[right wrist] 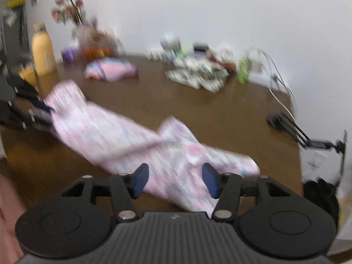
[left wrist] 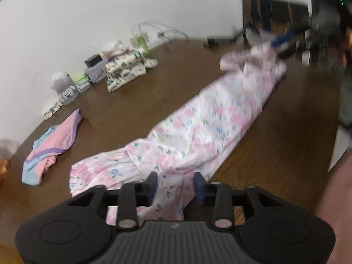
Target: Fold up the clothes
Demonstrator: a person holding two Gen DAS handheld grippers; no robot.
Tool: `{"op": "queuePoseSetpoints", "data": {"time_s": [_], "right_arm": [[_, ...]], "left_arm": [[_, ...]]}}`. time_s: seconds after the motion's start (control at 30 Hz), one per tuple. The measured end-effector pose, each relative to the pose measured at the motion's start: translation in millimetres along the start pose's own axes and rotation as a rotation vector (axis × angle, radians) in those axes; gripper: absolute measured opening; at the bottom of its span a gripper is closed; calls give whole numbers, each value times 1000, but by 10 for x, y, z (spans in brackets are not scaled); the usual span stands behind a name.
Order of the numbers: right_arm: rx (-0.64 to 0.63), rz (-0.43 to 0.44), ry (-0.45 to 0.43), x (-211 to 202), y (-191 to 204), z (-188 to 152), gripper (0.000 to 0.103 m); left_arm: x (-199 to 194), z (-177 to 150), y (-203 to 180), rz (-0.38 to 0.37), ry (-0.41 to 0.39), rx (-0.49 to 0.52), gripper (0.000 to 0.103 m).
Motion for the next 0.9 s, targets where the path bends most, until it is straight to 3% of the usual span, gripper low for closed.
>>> {"op": "queuePoseSetpoints", "data": {"time_s": [0.13,0.23,0.33,0.5,0.63,0.8,0.9], "right_arm": [[-10,110,-25,262,441,202,57],[-35,163,4,598,785,279,57],[-61,216,33,933,1128,355,57],[-136,174,129,1248,1324,125,57],[-128,121,159,1306,1188,-100,59],[-115,95,126,1249,1183,-190,62],[-95,93,130,1202,1170,-171,65]], "left_arm": [[-173,35,268,2,-61,-111,43],[-57,9,446,45,-31,-159,39],[165,-91,499,17,27,-194,36],[392,-385,442,-11,116,-213,37],[449,-544,543,-36,105,-278,44],[466,-571,607,-35,110,-293,50],[385,-466,586,10,123,-282,51]]}}
Point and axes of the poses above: each gripper's, at about its wrist camera, not at the fingertips, and x roughly the way its jaws point, y to its left, z to its top, the point moved 5 cm from there along x, roughly the way its jaws point, and after that the axes turned 11 degrees about x, right-handed, at the moved point
